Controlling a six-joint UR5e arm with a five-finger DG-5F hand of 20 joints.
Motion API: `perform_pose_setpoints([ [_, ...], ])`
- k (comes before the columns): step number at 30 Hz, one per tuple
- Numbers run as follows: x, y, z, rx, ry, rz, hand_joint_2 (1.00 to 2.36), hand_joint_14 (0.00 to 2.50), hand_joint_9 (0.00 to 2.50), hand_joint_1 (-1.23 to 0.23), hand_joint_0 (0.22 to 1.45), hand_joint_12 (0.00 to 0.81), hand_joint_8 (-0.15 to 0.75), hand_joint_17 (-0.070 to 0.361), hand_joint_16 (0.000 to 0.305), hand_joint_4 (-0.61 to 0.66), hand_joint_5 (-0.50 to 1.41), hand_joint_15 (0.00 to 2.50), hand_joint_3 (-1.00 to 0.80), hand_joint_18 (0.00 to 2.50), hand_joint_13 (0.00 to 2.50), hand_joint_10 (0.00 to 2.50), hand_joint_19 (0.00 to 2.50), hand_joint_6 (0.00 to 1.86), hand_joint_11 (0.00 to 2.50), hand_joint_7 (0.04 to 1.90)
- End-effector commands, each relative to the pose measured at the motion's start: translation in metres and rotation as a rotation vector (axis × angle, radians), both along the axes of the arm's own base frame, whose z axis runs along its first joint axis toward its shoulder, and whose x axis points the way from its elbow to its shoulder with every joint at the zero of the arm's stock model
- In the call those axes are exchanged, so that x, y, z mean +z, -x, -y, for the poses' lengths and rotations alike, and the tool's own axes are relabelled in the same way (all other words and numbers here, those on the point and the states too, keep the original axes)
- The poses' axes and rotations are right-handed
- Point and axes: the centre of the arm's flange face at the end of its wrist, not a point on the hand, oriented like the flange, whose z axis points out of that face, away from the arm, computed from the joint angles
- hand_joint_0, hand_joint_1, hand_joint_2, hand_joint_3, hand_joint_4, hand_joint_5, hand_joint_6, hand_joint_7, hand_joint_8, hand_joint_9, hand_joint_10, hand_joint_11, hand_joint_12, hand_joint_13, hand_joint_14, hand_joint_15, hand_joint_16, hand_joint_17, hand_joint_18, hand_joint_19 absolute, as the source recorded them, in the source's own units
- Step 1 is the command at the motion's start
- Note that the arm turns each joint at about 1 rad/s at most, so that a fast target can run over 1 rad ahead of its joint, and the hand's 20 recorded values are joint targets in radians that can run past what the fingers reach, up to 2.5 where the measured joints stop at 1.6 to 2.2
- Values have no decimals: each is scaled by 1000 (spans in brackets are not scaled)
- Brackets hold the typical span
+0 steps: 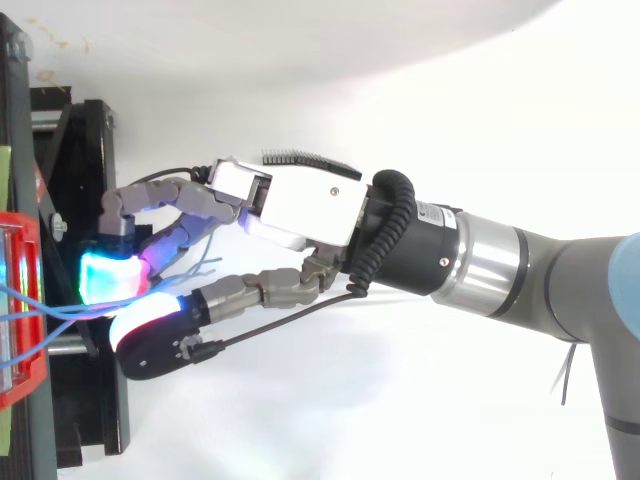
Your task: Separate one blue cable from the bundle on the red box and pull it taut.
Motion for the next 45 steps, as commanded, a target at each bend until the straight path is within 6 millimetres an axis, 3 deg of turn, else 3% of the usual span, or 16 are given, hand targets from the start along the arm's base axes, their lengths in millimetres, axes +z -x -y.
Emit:
perform_pose_setpoints([
  [1,8,-4,-2,1,7,-3,1006,15,995,-578,509,369,323,91,41,128,-84,508,-420,725,847,18,618,568,730,1253],
  [7,44,4,-4,4,28,-39,1012,15,1007,-626,551,377,331,95,42,101,-111,514,-270,750,861,16,599,683,728,1139],
  [10,51,8,-3,5,41,-66,1011,16,1011,-649,555,390,342,101,45,114,-127,502,-224,779,876,13,569,742,725,1047],
  [16,54,15,-2,9,46,-119,1010,14,1003,-656,557,386,337,98,44,125,-139,510,-262,771,872,13,575,792,741,1026],
  [25,67,17,4,13,52,-119,1015,15,977,-747,585,376,325,97,43,48,-178,505,-135,773,858,14,557,882,810,1019],
  [29,67,18,4,14,52,-129,1017,18,940,-796,617,355,305,87,39,12,-196,514,-158,742,835,17,570,907,835,957],
  [33,79,22,2,17,57,-139,1019,18,915,-877,670,349,298,86,38,9,-207,509,-204,774,836,17,550,918,862,953],
  [35,83,24,2,17,58,-143,1015,18,906,-924,722,345,295,85,38,44,-211,498,-296,801,841,16,523,924,864,980],
  [38,85,26,2,19,58,-157,1004,16,910,-901,757,339,289,84,37,81,-206,498,-459,818,850,13,523,925,871,926],
  [41,85,27,2,19,56,-163,1000,18,931,-881,652,340,293,84,37,93,-196,521,-500,811,856,16,552,917,886,968],
  [45,85,27,1,20,55,-162,1000,17,990,-638,527,358,313,91,40,59,-159,542,-500,788,854,14,620,881,862,1067],
])
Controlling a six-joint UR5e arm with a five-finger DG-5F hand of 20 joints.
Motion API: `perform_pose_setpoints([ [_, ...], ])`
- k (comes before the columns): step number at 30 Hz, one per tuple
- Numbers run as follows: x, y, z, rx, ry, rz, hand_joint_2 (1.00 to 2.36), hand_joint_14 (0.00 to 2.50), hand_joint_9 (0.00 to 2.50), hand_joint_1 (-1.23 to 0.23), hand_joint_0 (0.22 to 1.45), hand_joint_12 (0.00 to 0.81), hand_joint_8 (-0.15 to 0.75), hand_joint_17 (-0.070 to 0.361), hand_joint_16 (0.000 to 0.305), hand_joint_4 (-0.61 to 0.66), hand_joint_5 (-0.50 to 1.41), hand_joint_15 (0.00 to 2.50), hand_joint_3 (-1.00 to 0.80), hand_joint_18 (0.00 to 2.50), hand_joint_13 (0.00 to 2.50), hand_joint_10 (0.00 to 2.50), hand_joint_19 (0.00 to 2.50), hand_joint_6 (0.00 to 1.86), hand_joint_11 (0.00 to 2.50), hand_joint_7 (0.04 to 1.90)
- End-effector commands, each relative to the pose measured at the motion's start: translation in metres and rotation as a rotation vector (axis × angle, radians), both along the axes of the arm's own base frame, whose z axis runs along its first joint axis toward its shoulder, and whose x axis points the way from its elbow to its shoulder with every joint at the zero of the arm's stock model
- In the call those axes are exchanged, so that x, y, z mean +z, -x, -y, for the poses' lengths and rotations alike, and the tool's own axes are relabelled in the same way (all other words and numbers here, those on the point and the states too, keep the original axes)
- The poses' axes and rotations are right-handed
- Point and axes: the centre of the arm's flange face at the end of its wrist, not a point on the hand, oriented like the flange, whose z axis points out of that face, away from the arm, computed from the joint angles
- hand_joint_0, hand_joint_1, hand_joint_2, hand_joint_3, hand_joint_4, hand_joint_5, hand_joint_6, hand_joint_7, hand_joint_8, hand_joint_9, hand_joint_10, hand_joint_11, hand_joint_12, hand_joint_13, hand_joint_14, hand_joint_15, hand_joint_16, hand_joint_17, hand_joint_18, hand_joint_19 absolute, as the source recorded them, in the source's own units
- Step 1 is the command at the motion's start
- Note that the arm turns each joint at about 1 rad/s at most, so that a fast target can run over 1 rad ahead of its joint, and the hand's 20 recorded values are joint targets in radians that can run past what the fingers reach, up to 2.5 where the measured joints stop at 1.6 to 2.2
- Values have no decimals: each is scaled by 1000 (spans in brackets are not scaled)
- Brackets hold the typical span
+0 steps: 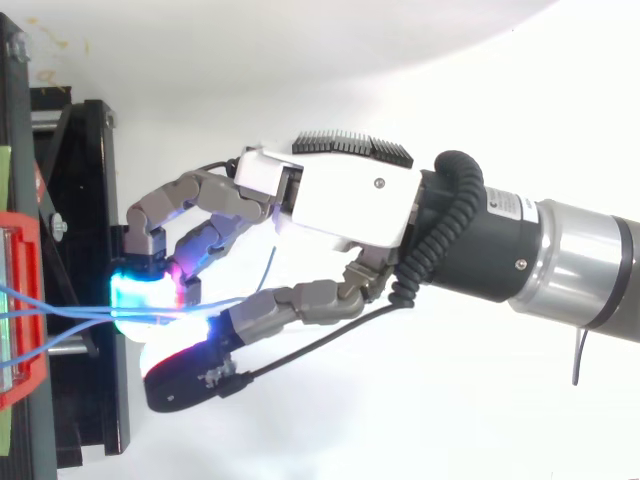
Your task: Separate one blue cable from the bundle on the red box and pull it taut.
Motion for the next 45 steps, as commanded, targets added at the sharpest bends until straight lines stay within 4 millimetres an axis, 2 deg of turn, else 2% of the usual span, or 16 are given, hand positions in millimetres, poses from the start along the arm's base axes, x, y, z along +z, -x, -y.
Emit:
perform_pose_setpoints([
  [1,0,0,-1,1,-1,-1,1000,19,1036,-579,532,359,312,90,40,37,-141,544,-491,773,854,17,640,864,845,1108],
  [8,0,0,-1,1,-1,-1,1002,17,1058,-495,510,381,322,97,43,53,-137,567,-459,762,873,17,673,846,844,1117],
  [14,1,0,-1,1,-1,0,1000,15,1081,-576,421,418,360,115,51,77,-133,554,-500,825,904,15,642,844,839,1077],
  [18,4,1,-1,1,-2,3,1000,17,1075,-608,457,401,351,108,48,70,-132,557,-500,799,890,16,662,838,849,1096],
  [20,4,0,-1,3,-2,3,1006,17,1068,-630,510,381,331,99,44,61,-131,569,-406,770,880,19,681,834,855,1123],
  [22,4,1,-1,1,-2,3,1005,14,1120,-686,552,433,379,123,55,67,-118,540,-149,889,943,15,600,842,834,1080],
  [23,4,1,-1,1,-2,3,1003,15,1121,-699,554,439,390,127,56,60,-122,533,-85,903,949,13,586,849,831,1055],
  [27,5,1,-1,1,-2,5,1004,16,1056,-775,595,425,371,121,54,25,-150,531,8,885,926,14,577,880,843,1046],
  [30,5,1,-1,1,-2,5,1014,18,988,-832,626,391,333,105,47,-45,-168,541,-12,822,875,16,584,890,862,1003],
  [31,5,1,-1,1,-2,5,1024,18,925,-903,648,359,292,92,41,-64,-187,542,-56,777,835,19,583,892,883,1032],
  [33,5,1,-1,1,-2,5,1024,19,894,-923,674,357,286,92,41,-47,-193,524,-101,779,822,19,554,895,877,1026],
  [36,8,1,1,-2,-3,9,1011,17,883,-966,711,351,286,91,40,21,-193,515,-360,784,807,19,536,892,859,1031],
  [37,8,1,1,-2,-3,9,1000,17,888,-951,694,350,285,90,40,37,-186,513,-500,785,807,18,536,890,860,1039],
  [41,12,3,1,-2,-2,5,1000,19,953,-839,526,364,313,96,43,66,-167,539,-500,786,822,18,581,879,860,1059],
  [43,11,3,1,0,-1,2,1000,16,1006,-629,457,393,345,107,48,78,-152,542,-500,805,849,15,590,868,845,1070],
  [45,12,3,1,0,-2,3,1000,15,1010,-553,445,410,349,111,49,77,-149,553,-500,801,858,16,619,858,836,1093],
])
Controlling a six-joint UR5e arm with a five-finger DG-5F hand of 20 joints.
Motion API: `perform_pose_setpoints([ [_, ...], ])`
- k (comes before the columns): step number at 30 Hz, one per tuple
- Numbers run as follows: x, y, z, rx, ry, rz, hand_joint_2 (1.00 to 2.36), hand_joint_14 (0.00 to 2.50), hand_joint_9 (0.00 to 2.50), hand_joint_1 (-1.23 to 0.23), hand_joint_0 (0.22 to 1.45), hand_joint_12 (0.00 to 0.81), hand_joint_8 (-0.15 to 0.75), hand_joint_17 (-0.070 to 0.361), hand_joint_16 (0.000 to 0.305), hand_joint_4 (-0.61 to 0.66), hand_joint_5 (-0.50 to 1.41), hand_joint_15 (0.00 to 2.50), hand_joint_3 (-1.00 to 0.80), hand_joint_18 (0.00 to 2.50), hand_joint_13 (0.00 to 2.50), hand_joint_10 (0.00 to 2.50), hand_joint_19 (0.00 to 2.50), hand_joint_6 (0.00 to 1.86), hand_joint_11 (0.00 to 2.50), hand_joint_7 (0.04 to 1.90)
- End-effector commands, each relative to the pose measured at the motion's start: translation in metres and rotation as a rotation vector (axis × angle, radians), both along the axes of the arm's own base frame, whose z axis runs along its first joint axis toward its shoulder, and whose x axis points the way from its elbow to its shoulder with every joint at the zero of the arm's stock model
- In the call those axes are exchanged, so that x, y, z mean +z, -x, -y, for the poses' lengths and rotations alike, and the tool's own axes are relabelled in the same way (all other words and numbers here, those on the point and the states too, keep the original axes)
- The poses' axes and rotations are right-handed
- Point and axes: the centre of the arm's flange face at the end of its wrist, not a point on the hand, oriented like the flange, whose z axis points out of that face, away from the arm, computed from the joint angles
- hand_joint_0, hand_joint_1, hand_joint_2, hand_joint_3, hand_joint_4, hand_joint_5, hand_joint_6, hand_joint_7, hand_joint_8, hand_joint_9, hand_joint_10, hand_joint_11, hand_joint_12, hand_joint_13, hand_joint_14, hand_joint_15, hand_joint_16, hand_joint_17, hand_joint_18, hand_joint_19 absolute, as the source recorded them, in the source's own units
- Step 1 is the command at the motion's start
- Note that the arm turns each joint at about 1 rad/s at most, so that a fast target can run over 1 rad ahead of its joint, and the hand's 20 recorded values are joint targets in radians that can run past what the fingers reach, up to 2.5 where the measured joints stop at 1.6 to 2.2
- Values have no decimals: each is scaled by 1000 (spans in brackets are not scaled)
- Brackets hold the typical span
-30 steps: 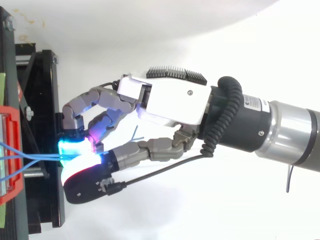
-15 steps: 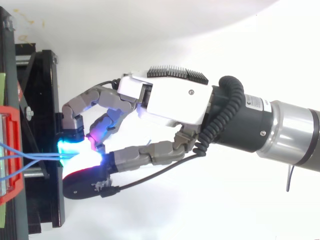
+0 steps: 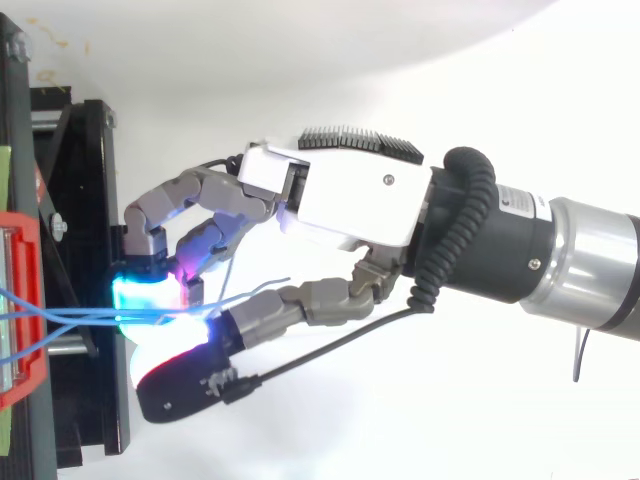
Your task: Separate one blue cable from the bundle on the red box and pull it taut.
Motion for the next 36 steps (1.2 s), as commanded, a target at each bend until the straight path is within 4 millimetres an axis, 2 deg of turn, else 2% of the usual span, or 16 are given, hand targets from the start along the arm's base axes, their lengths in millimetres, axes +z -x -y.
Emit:
perform_pose_setpoints([
  [1,0,1,0,0,0,-3,1000,17,1009,-489,437,417,355,116,52,83,-149,552,-500,782,855,16,628,844,832,1094],
  [4,0,0,-1,2,0,-1,1000,16,1011,-417,449,410,351,116,51,78,-149,562,-500,753,843,16,654,835,835,1075],
  [6,0,0,0,0,0,-1,1000,18,1005,-420,473,404,341,111,49,67,-149,564,-488,734,835,18,677,831,837,1085],
  [9,1,1,0,0,0,-1,1000,13,1055,-556,553,448,381,134,60,104,-156,541,-168,837,902,13,617,848,816,1016],
  [10,2,0,0,0,0,0,1206,13,1055,-620,519,458,390,138,61,114,-165,536,-124,867,913,12,589,861,815,967],
  [12,3,0,0,0,-1,2,1267,13,1034,-670,523,451,383,135,60,117,-176,532,-62,888,922,12,580,875,823,934],
  [15,3,0,0,0,-1,2,1065,14,981,-773,612,423,350,123,55,103,-191,529,33,867,903,13,570,889,828,865],
  [16,2,0,0,0,0,0,1000,15,970,-793,639,413,346,118,53,104,-196,534,24,863,892,15,564,891,852,862],
  [20,3,0,0,0,-1,2,1014,19,900,-865,691,357,289,93,41,58,-206,537,-238,786,837,18,570,886,885,922],
  [25,3,0,0,0,-1,2,1012,18,900,-938,732,349,288,91,40,21,-207,521,-335,805,838,18,552,890,880,961],
  [30,3,0,-1,2,1,1,1003,17,909,-917,774,346,287,89,40,31,-203,522,-466,822,846,17,541,900,884,961],
  [33,3,0,-1,2,-1,2,1000,19,916,-917,731,346,285,88,39,49,-197,517,-500,831,852,17,549,897,874,976],
  [36,3,0,-1,2,-1,2,1000,18,945,-895,602,347,294,88,39,68,-181,544,-500,826,853,17,580,889,893,995],
])
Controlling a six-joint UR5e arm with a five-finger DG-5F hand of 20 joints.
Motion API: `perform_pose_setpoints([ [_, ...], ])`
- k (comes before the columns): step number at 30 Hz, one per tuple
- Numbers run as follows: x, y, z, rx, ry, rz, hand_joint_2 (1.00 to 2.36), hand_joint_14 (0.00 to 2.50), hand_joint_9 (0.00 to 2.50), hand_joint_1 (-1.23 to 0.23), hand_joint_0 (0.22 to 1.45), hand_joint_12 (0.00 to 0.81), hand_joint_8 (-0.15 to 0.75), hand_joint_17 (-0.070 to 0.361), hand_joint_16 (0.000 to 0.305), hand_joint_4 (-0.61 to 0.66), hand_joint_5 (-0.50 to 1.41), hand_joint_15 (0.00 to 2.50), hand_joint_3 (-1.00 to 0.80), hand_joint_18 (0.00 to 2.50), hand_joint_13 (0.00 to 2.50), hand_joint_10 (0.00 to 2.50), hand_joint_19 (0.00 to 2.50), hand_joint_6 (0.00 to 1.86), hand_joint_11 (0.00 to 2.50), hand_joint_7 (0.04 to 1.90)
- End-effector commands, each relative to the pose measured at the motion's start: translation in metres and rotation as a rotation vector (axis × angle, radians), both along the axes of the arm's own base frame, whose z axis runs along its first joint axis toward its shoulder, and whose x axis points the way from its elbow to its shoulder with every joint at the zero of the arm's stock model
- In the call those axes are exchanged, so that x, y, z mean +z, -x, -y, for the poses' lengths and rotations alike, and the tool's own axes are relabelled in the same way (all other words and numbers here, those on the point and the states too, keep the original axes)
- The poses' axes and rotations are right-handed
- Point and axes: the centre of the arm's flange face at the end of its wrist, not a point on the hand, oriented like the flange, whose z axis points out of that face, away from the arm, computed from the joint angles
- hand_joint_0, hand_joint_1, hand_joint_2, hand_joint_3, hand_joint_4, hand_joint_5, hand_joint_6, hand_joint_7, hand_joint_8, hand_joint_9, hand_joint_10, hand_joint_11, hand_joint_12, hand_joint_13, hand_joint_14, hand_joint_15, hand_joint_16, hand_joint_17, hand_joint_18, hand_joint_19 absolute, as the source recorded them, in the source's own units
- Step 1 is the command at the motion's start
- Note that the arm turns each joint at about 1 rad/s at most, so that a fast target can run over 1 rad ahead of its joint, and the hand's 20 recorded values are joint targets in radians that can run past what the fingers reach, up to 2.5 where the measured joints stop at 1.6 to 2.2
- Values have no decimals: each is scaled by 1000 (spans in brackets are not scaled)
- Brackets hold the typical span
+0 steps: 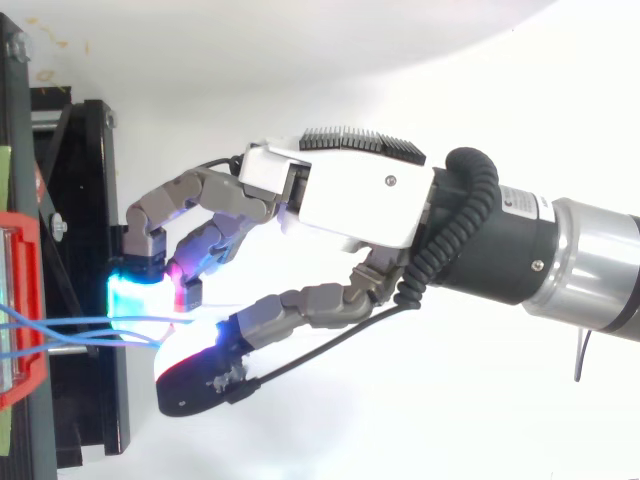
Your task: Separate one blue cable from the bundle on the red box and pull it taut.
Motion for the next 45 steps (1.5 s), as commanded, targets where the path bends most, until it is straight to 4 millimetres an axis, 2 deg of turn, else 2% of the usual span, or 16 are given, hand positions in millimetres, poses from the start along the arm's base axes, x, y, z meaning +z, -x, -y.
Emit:
perform_pose_setpoints([
  [1,0,0,0,0,0,0,1000,17,959,-883,562,362,304,91,40,80,-179,546,-500,828,855,17,592,888,899,1001],
  [6,0,0,1,-1,0,0,1000,15,1019,-750,442,403,349,109,48,108,-162,553,-500,868,894,14,604,876,877,992],
  [9,0,0,1,-1,0,0,1000,17,1046,-630,464,399,349,107,47,98,-154,555,-500,843,890,15,632,862,876,1040],
  [11,0,0,1,-1,0,0,1002,17,1037,-649,535,381,327,96,43,80,-154,570,-462,800,880,17,675,855,883,1103],
  [14,0,0,2,-3,0,0,1013,19,1034,-696,567,366,323,92,41,69,-155,565,-277,796,880,17,677,863,886,1139],
  [17,2,0,3,-4,-1,3,1017,18,1011,-801,602,366,316,91,40,38,-169,567,-209,811,881,18,651,890,902,1079],
  [20,6,1,3,-4,-2,8,1019,18,971,-913,694,356,305,89,40,-44,-191,554,-249,848,890,15,592,914,907,1106],
  [24,7,1,3,-4,-1,6,1007,19,961,-924,759,353,294,87,39,-12,-198,533,-422,865,887,17,569,925,899,1041],
  [25,8,2,4,-4,-1,6,1000,19,961,-938,760,352,295,87,39,18,-193,540,-500,873,888,17,563,919,898,1020],
  [27,8,2,4,-4,-1,3,1000,19,968,-934,729,351,293,86,38,46,-188,532,-500,876,893,16,569,913,908,1026],
  [30,8,2,4,-4,-1,3,1000,18,985,-921,606,352,298,87,39,71,-180,554,-500,874,898,17,592,909,918,1030],
  [34,8,2,4,-4,-1,3,1000,16,1050,-828,470,397,345,103,46,114,-155,564,-500,912,922,15,617,892,914,1067],
  [36,7,2,4,-4,-1,2,1000,15,1076,-744,430,411,362,113,50,119,-148,565,-500,936,939,14,616,889,912,1046],
  [37,6,2,4,-4,-1,2,1000,17,1090,-643,417,419,371,116,52,124,-144,564,-500,944,948,13,616,883,897,1055],
  [41,7,2,4,-4,1,1,1000,16,1102,-480,454,414,364,113,50,97,-143,578,-500,893,939,15,673,862,880,1059],
  [45,7,2,4,-4,1,1,1003,17,1082,-525,535,390,336,99,44,83,-145,597,-448,834,912,17,716,851,907,1104],
])
